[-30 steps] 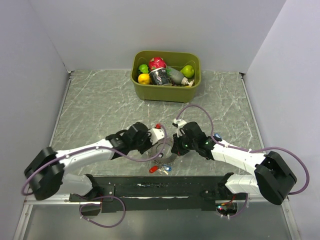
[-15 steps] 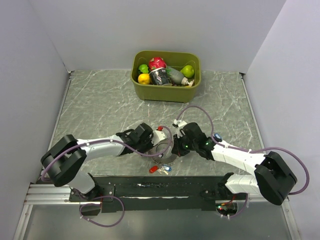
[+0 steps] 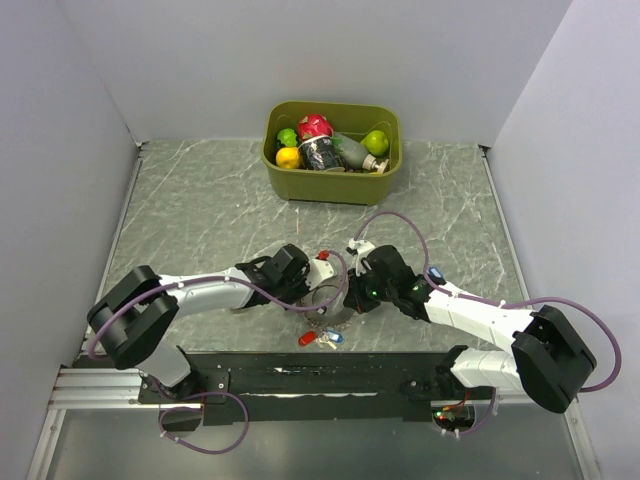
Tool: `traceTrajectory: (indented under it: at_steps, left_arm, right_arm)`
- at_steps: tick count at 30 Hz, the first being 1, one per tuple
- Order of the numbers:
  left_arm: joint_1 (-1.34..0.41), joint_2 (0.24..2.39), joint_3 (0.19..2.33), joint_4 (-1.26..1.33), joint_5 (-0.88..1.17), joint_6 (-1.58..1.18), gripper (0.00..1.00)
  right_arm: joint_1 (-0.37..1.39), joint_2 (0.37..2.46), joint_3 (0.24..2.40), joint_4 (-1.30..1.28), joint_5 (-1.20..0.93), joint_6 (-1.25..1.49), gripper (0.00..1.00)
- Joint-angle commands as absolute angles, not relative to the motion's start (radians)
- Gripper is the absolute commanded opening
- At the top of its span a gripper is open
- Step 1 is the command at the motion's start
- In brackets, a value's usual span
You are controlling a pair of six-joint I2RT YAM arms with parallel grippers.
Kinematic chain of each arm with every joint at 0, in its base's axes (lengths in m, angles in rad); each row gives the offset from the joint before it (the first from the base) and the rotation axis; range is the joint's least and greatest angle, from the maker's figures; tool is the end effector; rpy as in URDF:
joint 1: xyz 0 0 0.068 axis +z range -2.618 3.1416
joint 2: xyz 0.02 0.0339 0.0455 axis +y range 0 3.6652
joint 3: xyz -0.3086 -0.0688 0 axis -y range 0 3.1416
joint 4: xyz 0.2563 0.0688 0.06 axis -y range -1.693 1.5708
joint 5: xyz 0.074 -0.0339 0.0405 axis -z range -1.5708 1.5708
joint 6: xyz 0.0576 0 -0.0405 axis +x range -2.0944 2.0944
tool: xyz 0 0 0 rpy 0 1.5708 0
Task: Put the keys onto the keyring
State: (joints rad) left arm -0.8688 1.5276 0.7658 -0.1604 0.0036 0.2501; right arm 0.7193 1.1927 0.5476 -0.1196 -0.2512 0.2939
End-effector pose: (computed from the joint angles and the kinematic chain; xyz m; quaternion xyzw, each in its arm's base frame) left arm 0.2020 -0.2392 0.1834 0.5035 0.8031 -0.0986 0.3030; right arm 0.1716 0.1693 0.2043 -0.2407 0.8817 0.2896 0.2843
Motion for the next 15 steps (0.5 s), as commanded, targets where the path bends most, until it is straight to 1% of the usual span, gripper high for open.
traceTrajectory:
  at_steps: [1, 6, 15]
  left_arm:
    - [-0.868, 1.539, 0.802, -0.124, 0.034, 0.265, 0.27]
    - [-0.868, 1.554, 0.815, -0.129, 0.044, 0.264, 0.27]
    - [-0.870, 1.471, 0.772, -0.120, 0.098, 0.259, 0.33]
  right_arm:
    - [0.713, 1.167, 0.546, -0.103, -0.230, 0.281, 0.00]
    - [0.713, 1.175, 0.552, -0.109, -0.227, 0.278, 0.00]
    - [0.712, 1.184, 0.555, -0.098, -0.233, 0.276, 0.00]
